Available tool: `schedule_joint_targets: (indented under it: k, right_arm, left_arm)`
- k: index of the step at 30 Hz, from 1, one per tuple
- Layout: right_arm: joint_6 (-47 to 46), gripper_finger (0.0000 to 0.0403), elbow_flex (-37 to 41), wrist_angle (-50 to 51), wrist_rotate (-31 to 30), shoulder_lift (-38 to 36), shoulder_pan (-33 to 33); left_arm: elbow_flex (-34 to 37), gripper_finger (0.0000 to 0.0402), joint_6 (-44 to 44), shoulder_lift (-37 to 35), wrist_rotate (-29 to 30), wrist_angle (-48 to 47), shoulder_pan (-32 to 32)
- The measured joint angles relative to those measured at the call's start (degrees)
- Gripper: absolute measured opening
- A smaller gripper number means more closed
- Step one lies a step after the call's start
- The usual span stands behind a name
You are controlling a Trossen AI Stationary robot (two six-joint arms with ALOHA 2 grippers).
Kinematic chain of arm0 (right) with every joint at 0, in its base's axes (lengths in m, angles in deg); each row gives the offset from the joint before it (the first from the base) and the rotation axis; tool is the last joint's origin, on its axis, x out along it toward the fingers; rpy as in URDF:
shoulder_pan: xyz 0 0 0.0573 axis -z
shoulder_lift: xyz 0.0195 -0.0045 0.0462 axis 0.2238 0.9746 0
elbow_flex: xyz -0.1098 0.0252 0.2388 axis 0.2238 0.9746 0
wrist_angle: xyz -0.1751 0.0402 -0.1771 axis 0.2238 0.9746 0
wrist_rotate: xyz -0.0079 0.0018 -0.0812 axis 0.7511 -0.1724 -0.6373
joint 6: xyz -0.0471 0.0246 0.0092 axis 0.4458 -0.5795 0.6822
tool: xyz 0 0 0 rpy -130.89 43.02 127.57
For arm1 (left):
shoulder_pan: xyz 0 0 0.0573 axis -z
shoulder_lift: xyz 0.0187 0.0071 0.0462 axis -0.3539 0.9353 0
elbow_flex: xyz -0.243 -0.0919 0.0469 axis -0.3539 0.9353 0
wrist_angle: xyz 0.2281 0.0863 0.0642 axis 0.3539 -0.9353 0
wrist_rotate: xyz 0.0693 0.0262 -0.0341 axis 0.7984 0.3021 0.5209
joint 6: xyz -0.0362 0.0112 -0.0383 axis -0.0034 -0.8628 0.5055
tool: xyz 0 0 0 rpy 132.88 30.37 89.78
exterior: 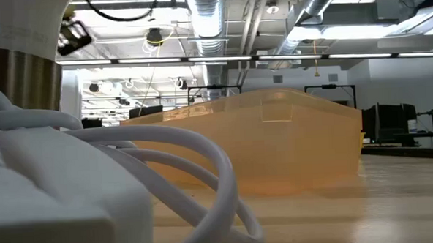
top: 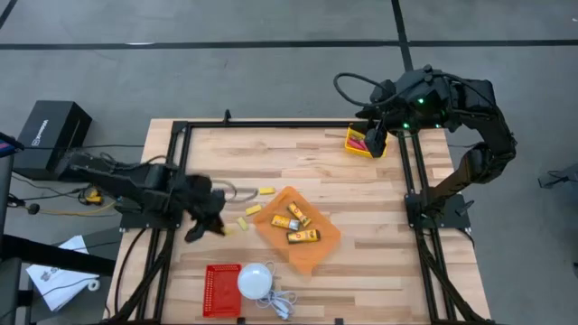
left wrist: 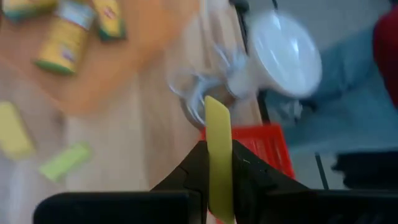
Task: Pick & Place School Supplies
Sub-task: Put the yellow eraser into the red bin
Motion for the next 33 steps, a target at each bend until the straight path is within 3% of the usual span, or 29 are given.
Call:
schedule_joint_targets:
  k: [6,11,17,33]
  right_arm:
    - [3.80,0.0163,0.00,-0.07,4.70,0.00,2.94]
    - [5.68,0.0163,0.00,0.20,9.05,0.00,5.43]
    - [9.04,0.0163,0.00,0.46,12.86,0.00,7.63]
    - [14.57,0.0163,0.00,0.57,19.63,0.00,12.68]
  left_arm:
    - [0.01,0.0029,8.10,8.82,6.20,5.23,15.27]
    - [0.01,0.0029,14.04,17.95,7.05,14.74,22.10]
    - [0.01,0.0029,19.16,23.72,9.11,24.18,24.05]
    - [0.01,0.0029,24.80,28.84,8.92,25.20,25.79]
